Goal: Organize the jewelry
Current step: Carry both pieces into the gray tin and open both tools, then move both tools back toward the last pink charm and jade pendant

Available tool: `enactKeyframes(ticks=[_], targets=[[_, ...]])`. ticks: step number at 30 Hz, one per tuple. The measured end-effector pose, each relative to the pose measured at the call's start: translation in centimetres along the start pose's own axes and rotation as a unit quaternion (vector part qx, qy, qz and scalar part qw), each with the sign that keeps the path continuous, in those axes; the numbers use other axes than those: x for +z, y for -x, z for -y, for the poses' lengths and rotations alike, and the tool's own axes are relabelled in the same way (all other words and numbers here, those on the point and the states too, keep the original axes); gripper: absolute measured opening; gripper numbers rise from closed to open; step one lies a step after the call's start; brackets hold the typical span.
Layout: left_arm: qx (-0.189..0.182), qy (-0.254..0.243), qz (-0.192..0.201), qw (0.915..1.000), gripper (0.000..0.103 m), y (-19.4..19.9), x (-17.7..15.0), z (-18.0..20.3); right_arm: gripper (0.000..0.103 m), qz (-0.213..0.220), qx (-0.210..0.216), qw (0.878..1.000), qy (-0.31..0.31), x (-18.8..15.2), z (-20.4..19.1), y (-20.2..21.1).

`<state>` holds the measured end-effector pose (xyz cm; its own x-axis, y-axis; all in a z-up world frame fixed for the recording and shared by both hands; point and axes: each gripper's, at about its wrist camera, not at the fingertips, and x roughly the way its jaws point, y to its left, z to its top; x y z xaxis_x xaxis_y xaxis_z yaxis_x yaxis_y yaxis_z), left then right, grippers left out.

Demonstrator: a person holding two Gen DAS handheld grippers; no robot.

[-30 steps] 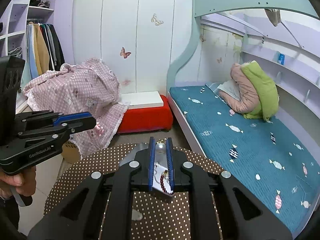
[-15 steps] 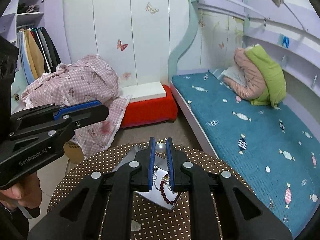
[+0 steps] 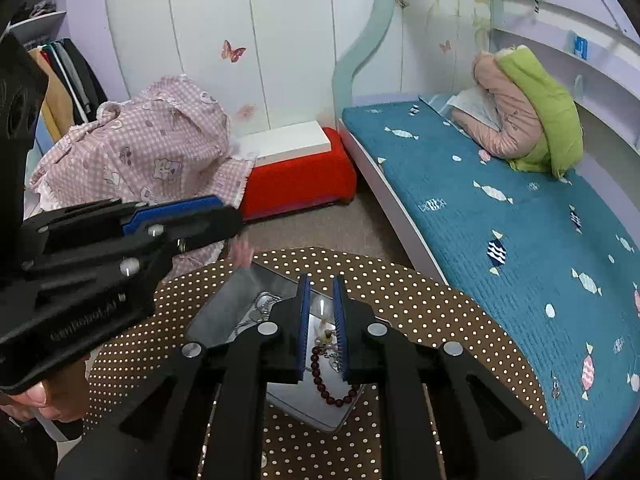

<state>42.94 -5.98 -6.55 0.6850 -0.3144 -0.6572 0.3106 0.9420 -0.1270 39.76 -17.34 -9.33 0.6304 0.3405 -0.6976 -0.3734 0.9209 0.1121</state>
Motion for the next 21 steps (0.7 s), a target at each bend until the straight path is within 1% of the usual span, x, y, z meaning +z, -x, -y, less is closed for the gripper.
enactKeyframes(ticks=[1,2,3,4,5,6,7,8,9,13,21], targets=[[0.004,0.0,0.002,1.0,0.051,0.1,-0.2,-0.1,0.024,0.0,-0.001,1.0,-0.002,0.0,0.2,0.0],[0.01,0.002,0.006,0.9999,0.074,0.2,-0.2,-0.2,0.033,0.001,-0.002,1.0,-0.004,-0.1,0.3,0.0],[0.014,0.004,0.014,0.9998,0.084,0.5,-0.3,-0.3,0.044,0.002,-0.003,1.0,-0.006,-0.2,0.3,0.1],[0.016,0.005,0.017,0.9997,0.086,0.7,-0.3,-0.4,0.051,0.004,-0.005,1.0,-0.007,-0.2,0.4,0.2],[0.018,0.005,0.02,0.9996,0.088,0.9,-0.3,-0.5,0.064,0.007,-0.007,1.0,-0.009,-0.2,0.4,0.3],[0.026,0.005,0.024,0.9994,0.092,1.1,-0.3,-0.5,0.073,0.014,-0.01,1.0,-0.011,-0.3,0.5,0.6],[0.032,0.005,0.028,0.9991,0.092,1.4,-0.4,-0.7,0.078,0.019,-0.012,1.0,-0.014,-0.3,0.6,0.8],[0.037,0.003,0.031,0.9988,0.093,1.8,-0.5,-0.7,0.09,0.025,-0.016,0.999,-0.016,-0.4,0.7,1.1],[0.042,0.002,0.034,0.9985,0.096,2.1,-0.6,-0.7,0.096,0.029,-0.02,0.999,-0.017,-0.4,0.8,1.3],[0.073,-0.005,0.058,0.9956,0.098,3.9,-1.1,-0.5,0.096,0.037,-0.033,0.998,-0.027,-0.5,1.0,2.1],[0.095,0.0,0.087,0.9917,0.098,7.5,-1.9,-0.4,0.096,0.054,-0.034,0.998,-0.029,-0.6,0.2,3.8]])
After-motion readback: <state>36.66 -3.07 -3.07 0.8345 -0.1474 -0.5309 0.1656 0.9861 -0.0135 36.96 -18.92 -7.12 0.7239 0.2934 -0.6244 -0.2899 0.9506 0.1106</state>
